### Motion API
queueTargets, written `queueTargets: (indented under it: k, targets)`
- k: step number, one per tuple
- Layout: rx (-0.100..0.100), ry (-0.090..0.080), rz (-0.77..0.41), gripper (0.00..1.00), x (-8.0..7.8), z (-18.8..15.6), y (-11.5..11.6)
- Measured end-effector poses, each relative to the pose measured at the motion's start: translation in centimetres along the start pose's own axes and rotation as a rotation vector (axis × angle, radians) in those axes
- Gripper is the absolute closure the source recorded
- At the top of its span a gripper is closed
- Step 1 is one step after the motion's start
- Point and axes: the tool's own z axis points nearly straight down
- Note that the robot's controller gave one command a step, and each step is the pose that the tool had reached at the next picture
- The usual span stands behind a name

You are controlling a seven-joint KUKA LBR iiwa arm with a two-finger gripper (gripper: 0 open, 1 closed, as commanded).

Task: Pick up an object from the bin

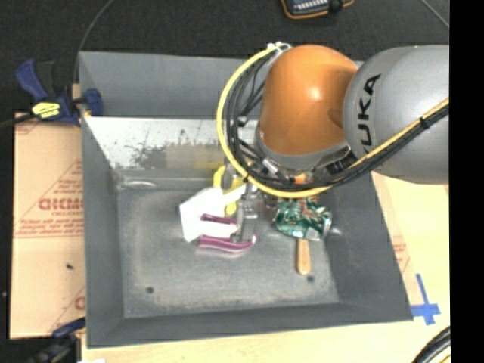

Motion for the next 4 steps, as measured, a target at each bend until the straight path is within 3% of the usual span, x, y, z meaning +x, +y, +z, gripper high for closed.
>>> queueTargets:
  k: [1,2,3,4]
  targets:
    - [-0.001,-0.006,0.004,0.0,0.0,-0.4,-0.1]
    - [0.001,-0.011,-0.181,0.0,-5.1,8.7,-2.1]
    - [0.001,-0.018,-0.354,0.0,-8.2,7.9,-2.0]
    - [0.003,-0.016,-0.487,0.0,-9.5,11.6,-1.1]
